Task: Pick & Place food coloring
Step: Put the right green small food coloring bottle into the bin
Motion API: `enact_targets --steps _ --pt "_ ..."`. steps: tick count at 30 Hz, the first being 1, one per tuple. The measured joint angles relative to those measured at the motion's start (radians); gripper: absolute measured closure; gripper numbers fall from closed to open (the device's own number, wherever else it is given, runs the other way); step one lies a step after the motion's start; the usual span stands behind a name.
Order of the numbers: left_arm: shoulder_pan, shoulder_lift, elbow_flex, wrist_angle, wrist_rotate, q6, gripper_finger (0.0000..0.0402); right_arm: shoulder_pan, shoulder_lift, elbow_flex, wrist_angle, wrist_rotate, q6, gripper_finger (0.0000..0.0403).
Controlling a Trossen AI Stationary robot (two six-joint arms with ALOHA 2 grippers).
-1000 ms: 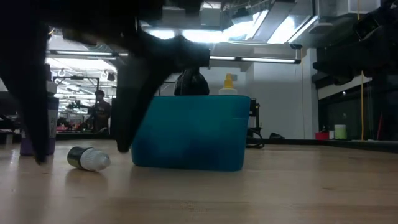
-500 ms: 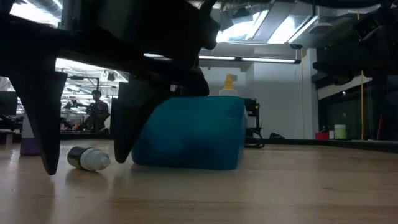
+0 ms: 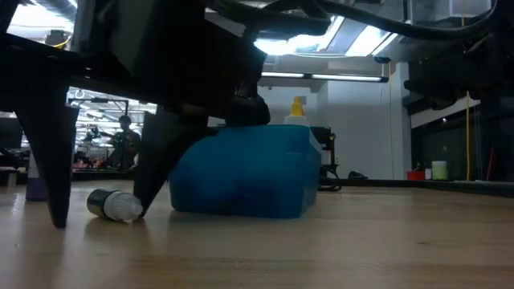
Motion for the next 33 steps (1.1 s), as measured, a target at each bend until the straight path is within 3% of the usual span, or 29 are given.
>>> enact_targets --steps 15,24,33 --pt "-0.002 0.002 -0.002 -0.023 0.014 -0.007 0.0325 0.000 0.000 0.000 0.000 0.000 0.000 0.0179" --pt "-0.004 0.002 -0.002 -0.082 0.024 -0.031 0.0318 0.000 0.000 0.000 0.000 0.000 0.000 0.0179" --pt "-0.007 -0.087 -0.005 -0.106 0.121 -0.060 0.0326 0.000 0.000 0.000 0.000 0.000 0.000 0.0179"
